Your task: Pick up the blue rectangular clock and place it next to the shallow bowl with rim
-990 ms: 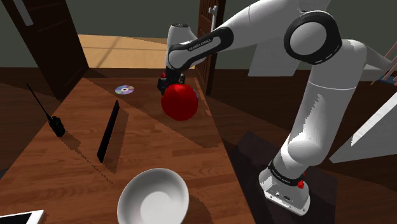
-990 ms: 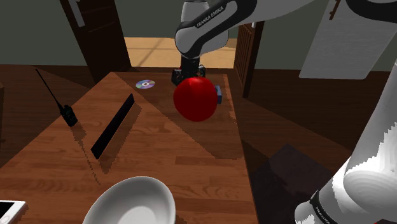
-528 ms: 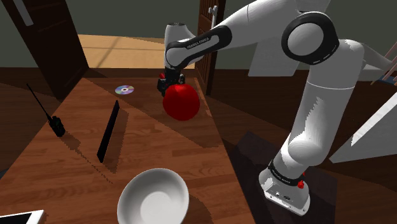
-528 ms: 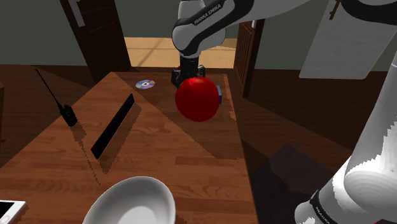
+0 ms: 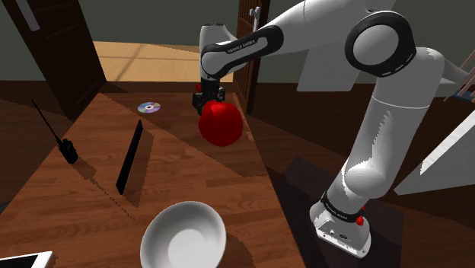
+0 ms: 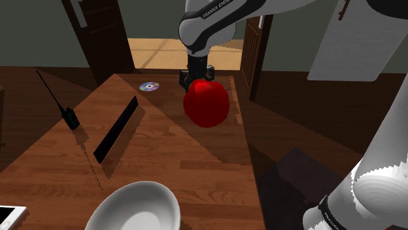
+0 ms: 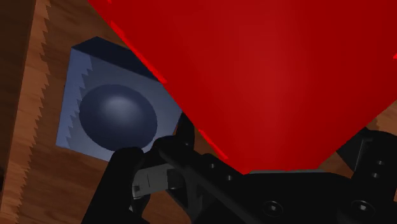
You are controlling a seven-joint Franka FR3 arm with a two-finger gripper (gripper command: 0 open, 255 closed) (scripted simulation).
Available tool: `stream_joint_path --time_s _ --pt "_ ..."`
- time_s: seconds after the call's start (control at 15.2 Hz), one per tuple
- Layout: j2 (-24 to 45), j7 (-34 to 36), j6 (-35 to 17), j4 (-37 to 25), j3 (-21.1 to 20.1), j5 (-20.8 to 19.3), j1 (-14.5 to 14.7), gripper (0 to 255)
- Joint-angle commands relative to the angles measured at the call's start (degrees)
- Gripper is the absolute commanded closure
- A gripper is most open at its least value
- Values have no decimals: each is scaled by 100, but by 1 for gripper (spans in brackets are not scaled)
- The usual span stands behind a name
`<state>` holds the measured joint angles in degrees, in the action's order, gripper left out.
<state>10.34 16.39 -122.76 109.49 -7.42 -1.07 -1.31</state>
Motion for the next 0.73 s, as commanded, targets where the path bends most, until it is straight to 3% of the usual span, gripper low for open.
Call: stream_joint_path --time_s 0.0,0.66 --pt "-43 -15 409 -62 3 5 -6 255" --pt "-256 -35 1128 -569 -3 39 -12 255"
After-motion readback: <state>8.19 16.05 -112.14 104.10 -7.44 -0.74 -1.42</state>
